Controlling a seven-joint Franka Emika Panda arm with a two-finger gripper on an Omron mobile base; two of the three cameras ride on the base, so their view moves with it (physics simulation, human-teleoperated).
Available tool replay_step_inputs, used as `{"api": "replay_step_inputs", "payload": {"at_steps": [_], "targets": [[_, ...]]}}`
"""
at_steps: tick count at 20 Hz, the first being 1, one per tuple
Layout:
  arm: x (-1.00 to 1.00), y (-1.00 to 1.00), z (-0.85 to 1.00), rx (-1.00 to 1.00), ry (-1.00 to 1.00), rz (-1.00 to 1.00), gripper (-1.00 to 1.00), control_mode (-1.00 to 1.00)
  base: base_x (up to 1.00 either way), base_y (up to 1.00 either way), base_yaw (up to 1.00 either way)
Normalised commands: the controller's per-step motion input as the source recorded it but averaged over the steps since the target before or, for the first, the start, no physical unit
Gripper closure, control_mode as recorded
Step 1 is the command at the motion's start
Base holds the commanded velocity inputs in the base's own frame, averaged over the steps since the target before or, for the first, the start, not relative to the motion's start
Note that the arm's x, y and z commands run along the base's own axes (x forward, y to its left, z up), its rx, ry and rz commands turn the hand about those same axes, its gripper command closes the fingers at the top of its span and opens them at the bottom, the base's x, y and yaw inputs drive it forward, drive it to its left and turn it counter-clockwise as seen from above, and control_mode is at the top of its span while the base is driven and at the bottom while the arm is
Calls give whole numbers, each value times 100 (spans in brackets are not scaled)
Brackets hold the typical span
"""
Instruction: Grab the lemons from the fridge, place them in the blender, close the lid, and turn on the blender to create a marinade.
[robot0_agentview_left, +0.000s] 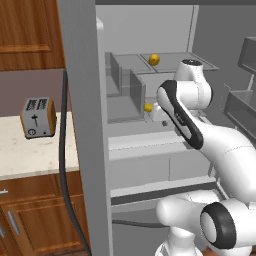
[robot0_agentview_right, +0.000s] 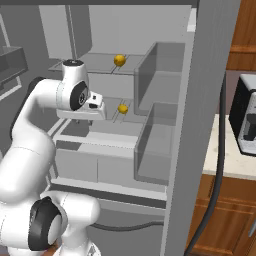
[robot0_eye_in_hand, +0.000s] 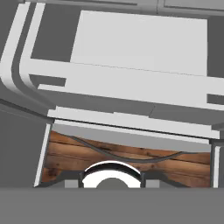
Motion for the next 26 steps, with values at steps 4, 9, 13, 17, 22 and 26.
{"api": "replay_step_inputs", "payload": {"at_steps": [4, 9, 13, 17, 22, 26], "targets": [[-9, 0, -2, 0, 0, 0, -100, -100, 0, 0, 0], [-7, 12, 6, -1, -29, 0, -100, -100, 0, 0, 0], [24, 0, 64, 0, -53, -2, -100, -100, 0, 0, 0], [91, -10, -6, 2, -8, -4, -100, -100, 0, 0, 0], [86, -29, -43, 0, 0, -1, -100, -100, 0, 0, 0], [56, -40, -44, 0, 0, 0, -100, -100, 0, 0, 0]]}}
